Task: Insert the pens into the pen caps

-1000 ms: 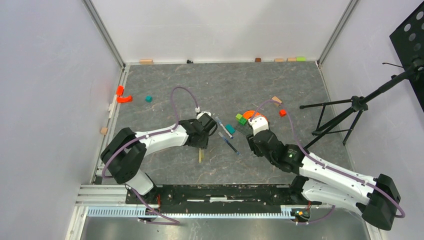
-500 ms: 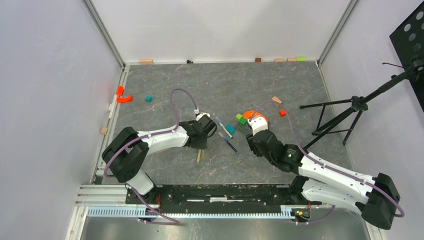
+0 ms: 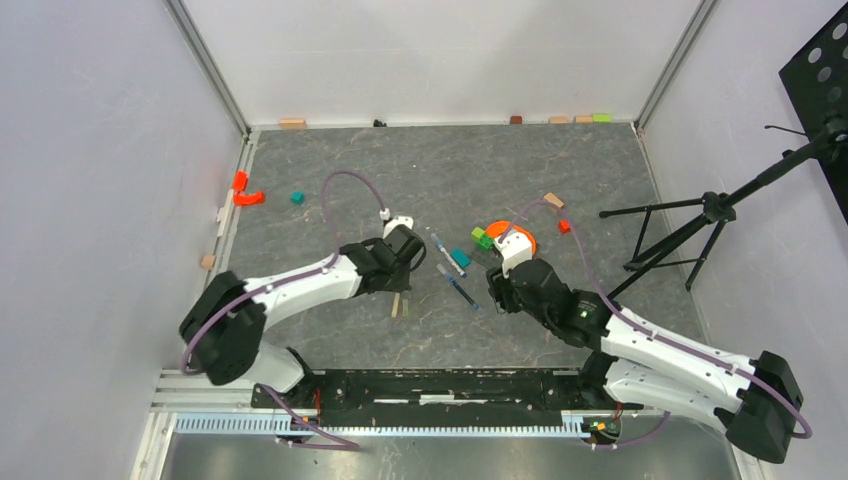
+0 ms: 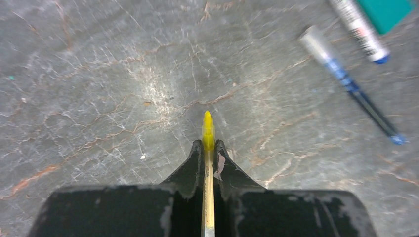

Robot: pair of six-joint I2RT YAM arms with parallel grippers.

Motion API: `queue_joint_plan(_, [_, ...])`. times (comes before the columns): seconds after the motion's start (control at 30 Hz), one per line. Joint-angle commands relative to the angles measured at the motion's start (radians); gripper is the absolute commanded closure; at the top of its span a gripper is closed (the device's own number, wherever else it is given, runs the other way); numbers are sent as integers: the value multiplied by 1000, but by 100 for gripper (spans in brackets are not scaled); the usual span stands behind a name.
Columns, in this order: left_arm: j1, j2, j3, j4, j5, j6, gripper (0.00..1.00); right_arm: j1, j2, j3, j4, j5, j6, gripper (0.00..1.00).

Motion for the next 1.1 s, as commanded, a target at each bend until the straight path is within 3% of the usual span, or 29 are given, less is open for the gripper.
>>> queue_joint_plan(0.0, [5, -141, 24, 18, -32, 12, 98, -3, -71, -13, 128, -47, -3, 44])
queue_joint_plan(0.2, [5, -289, 13, 50, -15, 32, 98, -2, -126, -42, 218, -93, 19, 42])
queue_joint_plan(0.3, [6, -364, -22, 107, 8, 43, 98, -2, -149, -67, 267, -131, 36, 36])
queue_joint_plan(0.57, [5, -479, -87, 181, 11, 67, 98, -3, -128, -58, 288, -161, 43, 29])
queue_joint_plan(0.9, [5, -613, -180, 312, 81, 91, 98, -3, -134, -90, 431, -299, 53, 31])
queue_joint_plan(1.07, [5, -661, -227, 387, 136, 65, 98, -2, -135, -141, 609, -437, 106, 33])
